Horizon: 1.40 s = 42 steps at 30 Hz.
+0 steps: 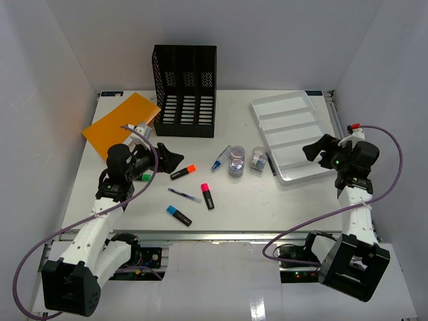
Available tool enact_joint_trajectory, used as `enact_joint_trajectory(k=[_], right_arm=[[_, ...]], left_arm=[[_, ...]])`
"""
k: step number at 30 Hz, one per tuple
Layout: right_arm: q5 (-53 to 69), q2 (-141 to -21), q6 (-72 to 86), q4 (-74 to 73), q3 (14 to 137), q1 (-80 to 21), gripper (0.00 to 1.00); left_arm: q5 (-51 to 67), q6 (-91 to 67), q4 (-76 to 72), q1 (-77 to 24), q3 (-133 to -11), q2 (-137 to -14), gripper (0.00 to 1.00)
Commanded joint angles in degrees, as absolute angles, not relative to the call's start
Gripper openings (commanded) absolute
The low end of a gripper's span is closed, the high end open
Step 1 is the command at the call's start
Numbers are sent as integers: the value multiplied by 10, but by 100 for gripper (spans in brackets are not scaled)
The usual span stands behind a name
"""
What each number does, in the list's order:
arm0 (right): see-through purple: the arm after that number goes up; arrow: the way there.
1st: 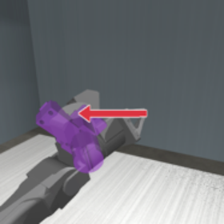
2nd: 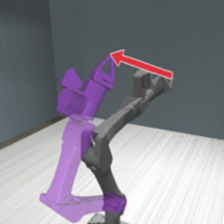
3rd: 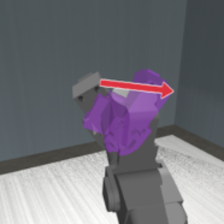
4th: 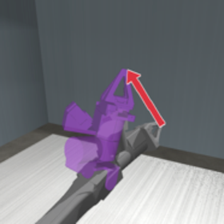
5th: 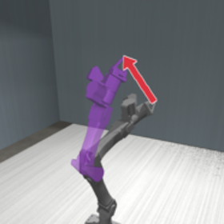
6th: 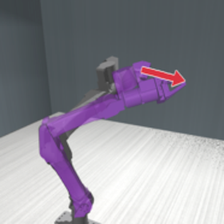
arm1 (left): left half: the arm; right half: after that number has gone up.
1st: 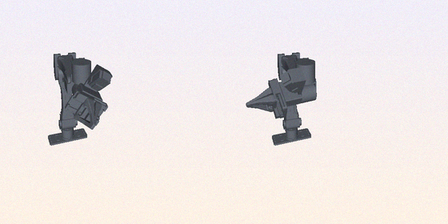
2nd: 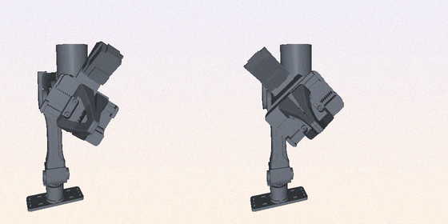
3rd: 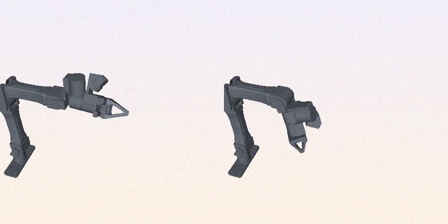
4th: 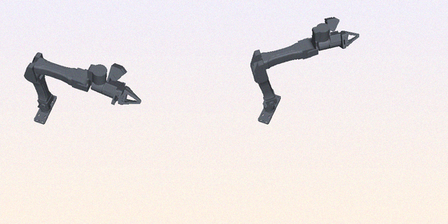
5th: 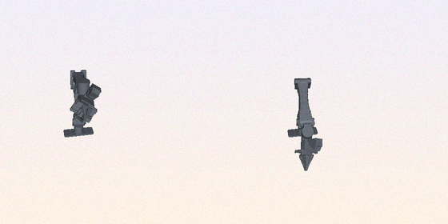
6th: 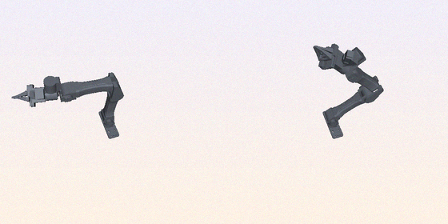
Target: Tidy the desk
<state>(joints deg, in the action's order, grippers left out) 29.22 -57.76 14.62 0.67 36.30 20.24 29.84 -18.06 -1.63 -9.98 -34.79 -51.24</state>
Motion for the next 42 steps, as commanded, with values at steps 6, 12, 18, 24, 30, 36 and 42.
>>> enact_joint_trajectory(k=[6,12,18,24,30,36,42], right_arm=[[560,-643,-287,-244,500,123,90],[357,-730,-395,-344,597,-108,90],[181,-816,-382,-347,678,-227,92],[29,-942,-357,-351,753,-296,95],[-31,-1023,-353,-369,809,-305,98],[-65,-1061,-370,-392,818,-306,100],[-27,-1078,-384,-409,800,-305,85]], left_arm=[[291,-180,-11,-100,-363,-500,98],[290,-181,-9,-100,-362,-505,98],[282,-176,-5,-100,-364,-510,98],[273,-171,-4,-100,-364,-511,98],[275,-170,-3,-100,-365,-516,98],[272,-167,-4,-100,-367,-514,98],[277,-168,-4,-100,-368,-516,98]])
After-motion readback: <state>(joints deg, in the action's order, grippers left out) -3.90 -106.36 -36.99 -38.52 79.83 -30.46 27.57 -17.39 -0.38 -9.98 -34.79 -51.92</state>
